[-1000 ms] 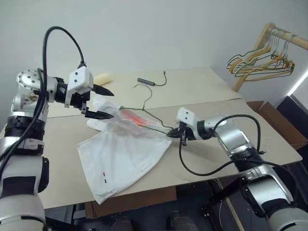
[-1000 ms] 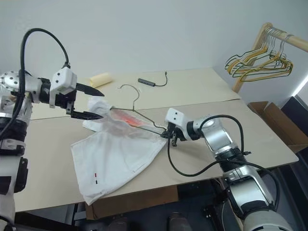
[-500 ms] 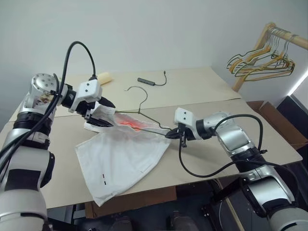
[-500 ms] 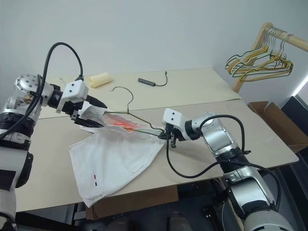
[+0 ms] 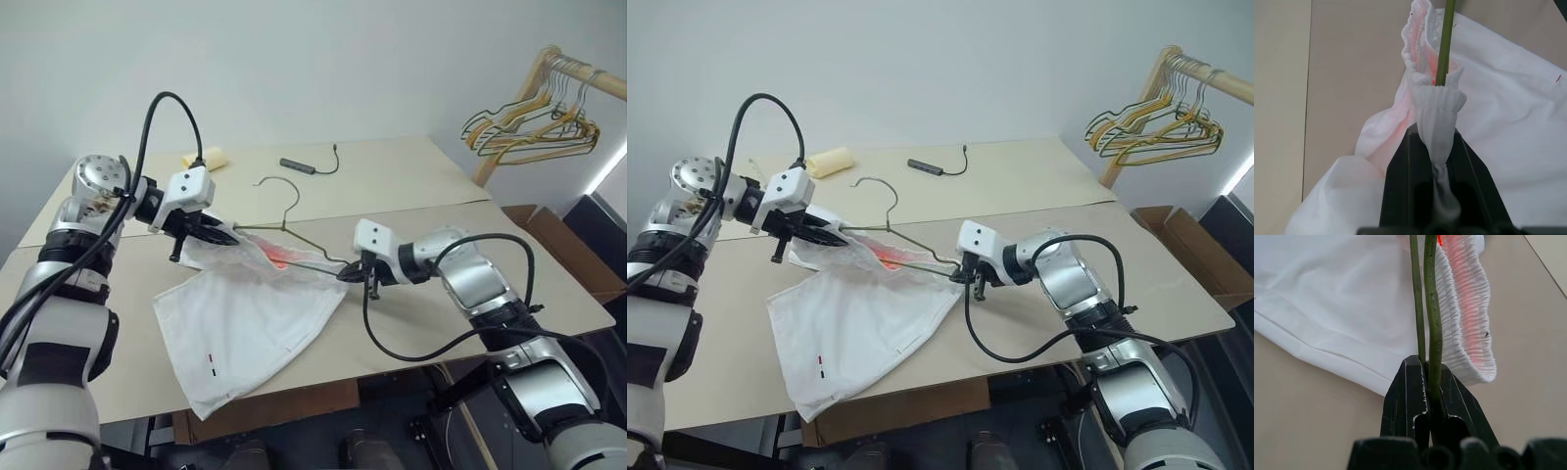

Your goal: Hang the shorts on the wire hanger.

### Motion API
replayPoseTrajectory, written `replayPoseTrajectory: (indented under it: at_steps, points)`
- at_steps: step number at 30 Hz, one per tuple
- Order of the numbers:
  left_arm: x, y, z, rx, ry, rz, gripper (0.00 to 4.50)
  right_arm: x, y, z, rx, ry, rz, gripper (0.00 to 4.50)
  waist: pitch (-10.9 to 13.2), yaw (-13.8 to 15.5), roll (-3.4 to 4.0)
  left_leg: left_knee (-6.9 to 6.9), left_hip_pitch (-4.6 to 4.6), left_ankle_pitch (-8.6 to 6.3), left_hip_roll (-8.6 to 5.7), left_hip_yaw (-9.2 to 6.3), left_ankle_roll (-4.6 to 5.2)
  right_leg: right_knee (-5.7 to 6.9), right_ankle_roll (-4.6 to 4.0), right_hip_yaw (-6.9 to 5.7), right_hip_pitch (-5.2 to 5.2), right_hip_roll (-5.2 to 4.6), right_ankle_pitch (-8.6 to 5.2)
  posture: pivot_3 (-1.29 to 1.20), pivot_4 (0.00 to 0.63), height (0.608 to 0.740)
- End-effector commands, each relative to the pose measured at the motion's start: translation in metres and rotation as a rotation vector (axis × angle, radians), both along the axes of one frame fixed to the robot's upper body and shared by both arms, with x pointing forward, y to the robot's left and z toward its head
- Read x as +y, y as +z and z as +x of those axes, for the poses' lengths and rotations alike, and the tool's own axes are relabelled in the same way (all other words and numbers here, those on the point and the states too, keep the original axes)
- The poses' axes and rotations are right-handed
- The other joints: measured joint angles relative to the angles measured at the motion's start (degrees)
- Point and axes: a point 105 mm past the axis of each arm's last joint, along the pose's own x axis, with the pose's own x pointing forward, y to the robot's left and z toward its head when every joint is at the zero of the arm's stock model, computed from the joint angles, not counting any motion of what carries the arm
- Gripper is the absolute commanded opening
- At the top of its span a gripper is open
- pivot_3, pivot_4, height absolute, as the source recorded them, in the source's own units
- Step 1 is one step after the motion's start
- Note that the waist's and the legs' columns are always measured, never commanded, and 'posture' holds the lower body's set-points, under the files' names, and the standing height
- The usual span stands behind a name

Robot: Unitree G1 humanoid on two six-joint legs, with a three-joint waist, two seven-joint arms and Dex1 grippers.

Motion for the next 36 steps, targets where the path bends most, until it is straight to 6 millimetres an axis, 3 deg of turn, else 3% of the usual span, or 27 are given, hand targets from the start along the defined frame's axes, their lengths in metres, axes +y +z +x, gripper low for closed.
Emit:
replayPoseTrajectory:
  at_steps: [1, 8, 12, 14, 17, 19, 22, 27, 33, 36]
  points:
    - [-0.001, 0.017, 0.002, -0.075, -0.018, -0.025, 0.00, 0.005, 0.010, 0.000, -0.133, 0.055, -0.010, 0.29, 0.00, 0.01, 0.00, 0.00, 0.00, 0.00, 0.00, 0.00, 0.00, 0.00, 0.02, 0.00, 0.00, 0.00, -0.01, 0.01, 0.000, 0.740]
    - [0.006, 0.022, 0.003, -0.111, -0.003, -0.031, 0.00, -0.007, 0.028, 0.007, -0.186, -0.012, 0.040, 2.49, 0.00, -0.02, 0.00, 0.02, 0.00, 0.00, 0.00, 0.01, 0.00, 0.01, 0.00, 0.00, 0.00, 0.00, 0.00, 0.01, 0.000, 0.740]
    - [0.011, 0.021, 0.006, -0.139, 0.035, -0.036, 0.00, -0.028, 0.048, 0.018, -0.245, -0.134, 0.101, 3.89, 0.00, 0.02, 0.00, 0.02, 0.00, 0.00, 0.00, 0.01, 0.00, 0.00, -0.01, 0.00, 0.01, -0.01, 0.01, 0.00, 0.000, 0.740]
    - [0.013, 0.020, 0.005, -0.134, 0.037, -0.045, 0.00, -0.048, 0.059, 0.027, -0.223, -0.256, 0.179, 4.47, 0.00, 0.07, -0.01, 0.02, -0.01, 0.00, -0.01, 0.01, 0.00, 0.00, -0.02, -0.01, 0.01, -0.01, 0.01, -0.01, 0.000, 0.740]
    - [0.014, 0.021, 0.004, -0.129, 0.034, -0.056, 0.00, -0.073, 0.063, 0.033, -0.166, -0.386, 0.264, 4.47, 0.00, 0.05, -0.01, 0.03, -0.01, 0.00, -0.01, 0.01, 0.00, 0.00, -0.13, -0.01, 0.02, -0.02, 0.08, -0.01, 0.000, 0.740]
    - [0.015, 0.022, 0.005, -0.134, 0.046, -0.074, 0.00, -0.085, 0.052, 0.026, -0.044, -0.430, 0.324, 4.47, 0.00, 0.02, -0.01, 0.02, -0.01, 0.00, -0.01, 0.01, 0.00, 0.00, -0.14, -0.01, 0.02, -0.02, 0.09, -0.01, 0.000, 0.740]
    - [0.016, 0.023, 0.005, -0.141, 0.054, -0.083, 0.00, -0.085, 0.035, 0.013, 0.105, -0.425, 0.398, 4.47, -0.01, -0.01, -0.02, 0.01, 0.00, 0.00, 0.00, -0.01, 0.00, -0.01, -0.28, -0.01, 0.03, -0.01, 0.17, 0.00, 0.000, 0.740]
    - [0.018, 0.026, 0.006, -0.154, 0.073, -0.085, 0.00, -0.052, -0.008, 0.006, 0.401, -0.480, 0.506, 4.47, -0.01, -1.04, -0.02, 0.02, 0.07, 0.00, 0.01, 0.00, 0.01, 0.07, -0.26, 0.03, 0.05, 0.01, 0.16, 0.00, 0.000, 0.740]
    - [0.018, 0.024, 0.005, -0.145, 0.069, -0.090, 0.00, -0.011, -0.025, 0.000, 0.530, -0.417, 0.538, 4.47, -0.01, -1.37, -0.02, 0.03, 0.06, 0.00, 0.00, -0.04, 0.01, 0.07, -0.26, 0.03, 0.06, 0.00, 0.16, 0.01, 0.000, 0.740]
    - [0.018, 0.022, 0.002, -0.135, 0.061, -0.085, 0.00, -0.001, -0.024, 0.002, 0.581, -0.403, 0.593, 3.94, -0.01, -1.32, -0.02, 0.03, 0.03, -0.01, -0.01, -0.04, 0.04, 0.06, -0.26, 0.02, 0.06, -0.01, 0.16, 0.02, 0.000, 0.740]
